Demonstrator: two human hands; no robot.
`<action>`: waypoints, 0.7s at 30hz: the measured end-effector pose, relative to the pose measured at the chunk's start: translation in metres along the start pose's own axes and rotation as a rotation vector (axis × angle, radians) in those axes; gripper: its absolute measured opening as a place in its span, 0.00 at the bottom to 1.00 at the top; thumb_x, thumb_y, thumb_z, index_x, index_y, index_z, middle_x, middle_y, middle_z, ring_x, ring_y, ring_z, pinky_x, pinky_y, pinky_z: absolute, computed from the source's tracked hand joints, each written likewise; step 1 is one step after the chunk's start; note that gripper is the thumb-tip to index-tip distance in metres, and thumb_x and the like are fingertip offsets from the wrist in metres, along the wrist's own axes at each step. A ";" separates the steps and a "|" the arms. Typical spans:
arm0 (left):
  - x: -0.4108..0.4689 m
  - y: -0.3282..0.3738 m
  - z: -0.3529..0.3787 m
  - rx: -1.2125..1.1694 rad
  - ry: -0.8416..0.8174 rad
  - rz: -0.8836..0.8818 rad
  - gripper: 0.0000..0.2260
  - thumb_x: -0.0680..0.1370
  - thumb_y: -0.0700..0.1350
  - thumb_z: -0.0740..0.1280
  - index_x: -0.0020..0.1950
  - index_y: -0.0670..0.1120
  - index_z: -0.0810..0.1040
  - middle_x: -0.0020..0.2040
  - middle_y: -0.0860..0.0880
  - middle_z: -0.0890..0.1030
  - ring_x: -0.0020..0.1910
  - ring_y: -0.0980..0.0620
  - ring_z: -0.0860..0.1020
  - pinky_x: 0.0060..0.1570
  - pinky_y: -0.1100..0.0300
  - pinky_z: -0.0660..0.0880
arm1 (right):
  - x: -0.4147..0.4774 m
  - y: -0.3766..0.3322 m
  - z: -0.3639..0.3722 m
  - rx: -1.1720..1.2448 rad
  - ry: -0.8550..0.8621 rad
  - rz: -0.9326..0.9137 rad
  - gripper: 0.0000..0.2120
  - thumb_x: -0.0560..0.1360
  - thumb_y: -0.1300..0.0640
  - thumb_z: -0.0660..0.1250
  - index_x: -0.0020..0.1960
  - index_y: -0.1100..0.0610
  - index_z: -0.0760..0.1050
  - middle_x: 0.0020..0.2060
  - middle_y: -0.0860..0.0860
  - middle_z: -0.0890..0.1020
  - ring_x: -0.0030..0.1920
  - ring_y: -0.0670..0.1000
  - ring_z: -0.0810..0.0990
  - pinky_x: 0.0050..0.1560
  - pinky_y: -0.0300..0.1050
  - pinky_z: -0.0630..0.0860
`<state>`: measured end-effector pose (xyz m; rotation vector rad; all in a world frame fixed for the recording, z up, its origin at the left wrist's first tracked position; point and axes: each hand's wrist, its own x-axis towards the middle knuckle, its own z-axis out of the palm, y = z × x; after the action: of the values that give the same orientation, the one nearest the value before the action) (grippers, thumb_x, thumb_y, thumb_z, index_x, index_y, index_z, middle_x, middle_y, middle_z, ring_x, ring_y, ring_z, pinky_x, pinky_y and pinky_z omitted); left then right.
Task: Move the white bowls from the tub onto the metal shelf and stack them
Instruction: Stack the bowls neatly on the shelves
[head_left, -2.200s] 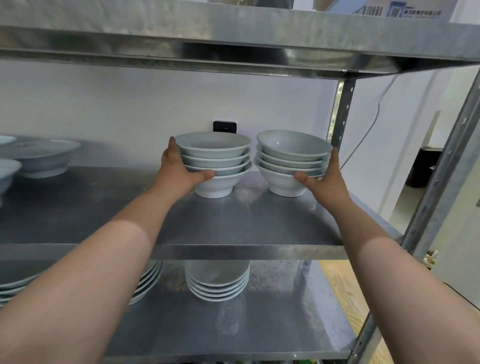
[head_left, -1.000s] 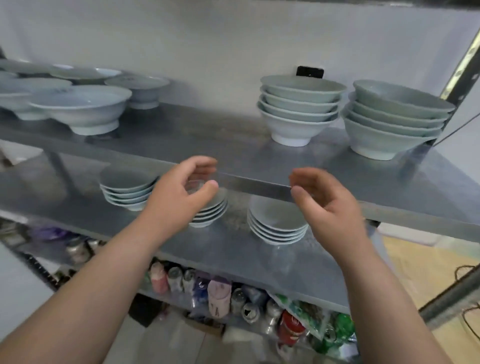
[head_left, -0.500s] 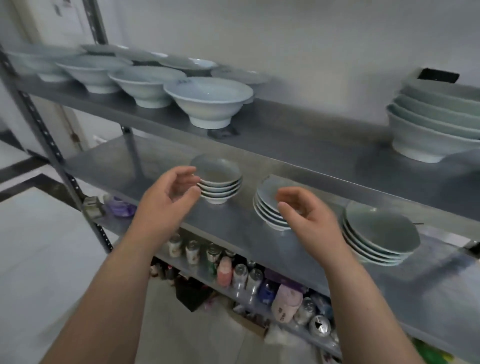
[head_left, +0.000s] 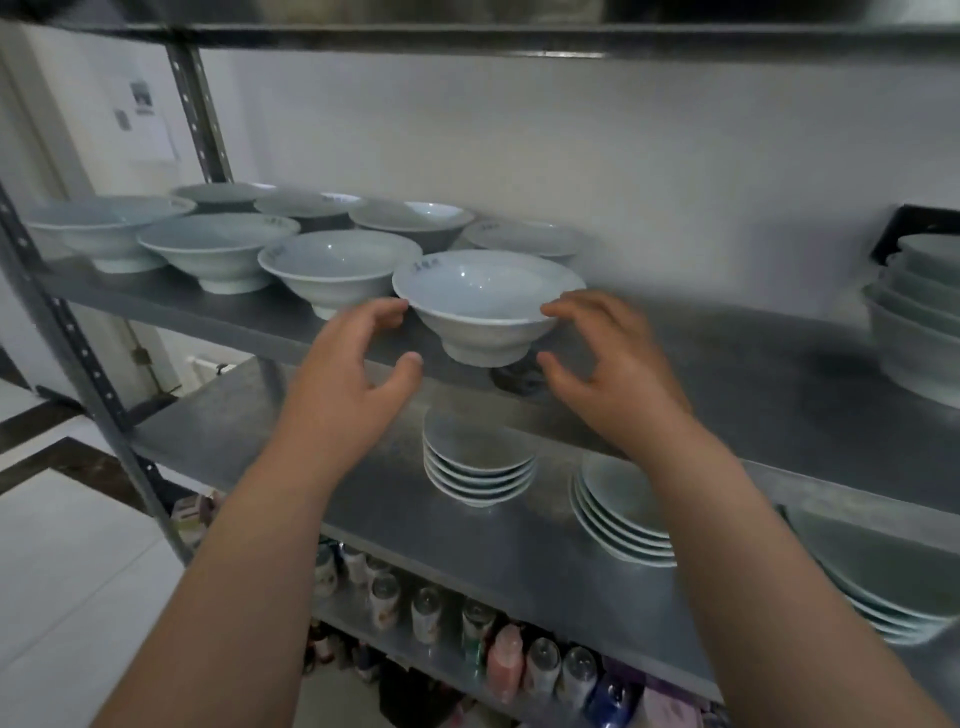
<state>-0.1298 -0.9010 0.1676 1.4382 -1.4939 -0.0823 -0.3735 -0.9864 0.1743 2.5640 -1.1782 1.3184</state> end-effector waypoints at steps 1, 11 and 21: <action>0.013 -0.002 0.003 0.078 0.012 0.061 0.21 0.77 0.46 0.69 0.69 0.55 0.72 0.64 0.56 0.74 0.65 0.57 0.71 0.64 0.57 0.70 | 0.014 0.008 0.003 -0.056 -0.045 -0.048 0.22 0.72 0.53 0.73 0.65 0.53 0.76 0.64 0.52 0.75 0.67 0.53 0.71 0.70 0.45 0.66; 0.126 -0.015 0.024 -0.115 0.030 0.060 0.11 0.80 0.41 0.63 0.59 0.51 0.79 0.54 0.58 0.81 0.52 0.66 0.77 0.51 0.77 0.69 | 0.068 0.048 0.011 -0.258 -0.346 -0.218 0.09 0.74 0.48 0.64 0.45 0.52 0.79 0.38 0.49 0.81 0.43 0.56 0.78 0.42 0.51 0.75; 0.238 -0.015 0.135 0.355 -0.431 0.152 0.24 0.77 0.40 0.64 0.73 0.48 0.67 0.68 0.43 0.73 0.66 0.43 0.73 0.66 0.52 0.69 | 0.036 0.102 -0.053 -0.512 -0.285 0.127 0.03 0.77 0.54 0.69 0.48 0.52 0.81 0.40 0.50 0.83 0.43 0.56 0.79 0.43 0.55 0.76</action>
<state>-0.1550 -1.1663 0.2330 1.6505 -2.0462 -0.0348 -0.4616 -1.0632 0.2036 2.3642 -1.5061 0.5617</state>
